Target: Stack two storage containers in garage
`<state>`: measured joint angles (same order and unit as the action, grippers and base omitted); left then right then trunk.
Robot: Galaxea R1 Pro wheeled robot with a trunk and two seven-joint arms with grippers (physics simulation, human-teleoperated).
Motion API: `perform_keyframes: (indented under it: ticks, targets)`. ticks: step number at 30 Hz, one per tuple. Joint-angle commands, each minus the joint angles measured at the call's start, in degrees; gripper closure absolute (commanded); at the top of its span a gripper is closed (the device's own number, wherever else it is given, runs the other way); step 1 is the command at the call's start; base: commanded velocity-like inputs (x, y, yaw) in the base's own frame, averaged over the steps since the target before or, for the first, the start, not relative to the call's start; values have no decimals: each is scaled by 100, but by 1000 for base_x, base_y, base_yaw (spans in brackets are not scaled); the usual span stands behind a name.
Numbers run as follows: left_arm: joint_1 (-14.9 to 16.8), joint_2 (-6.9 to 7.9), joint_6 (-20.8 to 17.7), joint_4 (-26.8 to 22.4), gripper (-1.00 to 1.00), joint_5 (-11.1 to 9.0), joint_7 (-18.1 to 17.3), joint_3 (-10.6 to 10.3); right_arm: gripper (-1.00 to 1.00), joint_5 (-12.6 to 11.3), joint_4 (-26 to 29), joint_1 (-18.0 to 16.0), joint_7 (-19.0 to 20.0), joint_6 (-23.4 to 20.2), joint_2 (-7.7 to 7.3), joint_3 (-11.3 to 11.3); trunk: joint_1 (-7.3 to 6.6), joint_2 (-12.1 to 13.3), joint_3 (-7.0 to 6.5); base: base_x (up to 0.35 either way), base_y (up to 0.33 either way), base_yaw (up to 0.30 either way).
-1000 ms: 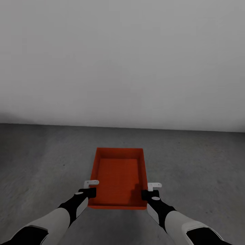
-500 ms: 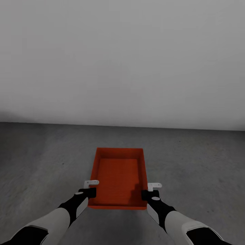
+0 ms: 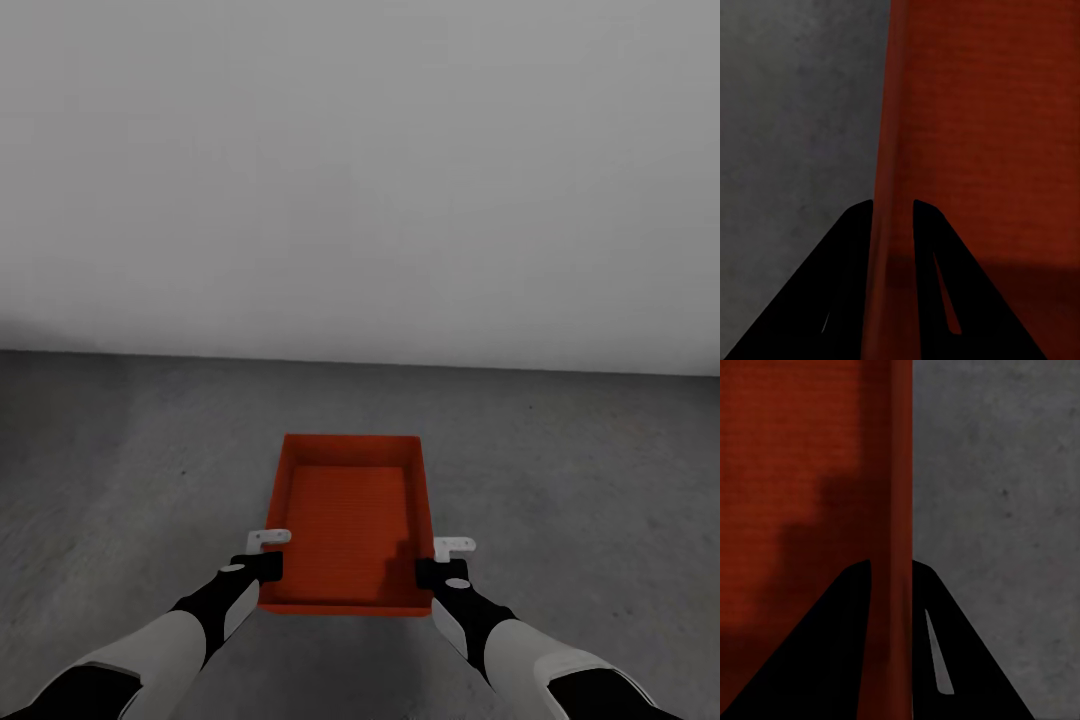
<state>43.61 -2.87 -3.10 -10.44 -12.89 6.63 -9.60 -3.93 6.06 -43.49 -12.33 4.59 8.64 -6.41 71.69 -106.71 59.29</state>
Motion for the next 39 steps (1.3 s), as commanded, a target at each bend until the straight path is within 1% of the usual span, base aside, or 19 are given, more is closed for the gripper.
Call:
perform_keyframes:
  ticks: [1, 38, 39]
  targets:
    - [7, 6, -33, -37, 100, 68, 243, 336, 100, -64, -263, -1, -59, 33, -12, 114, 22, -43, 23, 0, 0, 0]
    - [7, 6, -33, -37, 100, 68, 243, 330, 100, -64, -263, -1, -59, 42, -15, 113, 834, -1527, 690, 0, 0, 0]
    - [7, 6, -33, -37, 100, 68, 243, 332, 100, -64, -263, -1, -59, 42, -14, 113, 834, -1527, 690, 0, 0, 0]
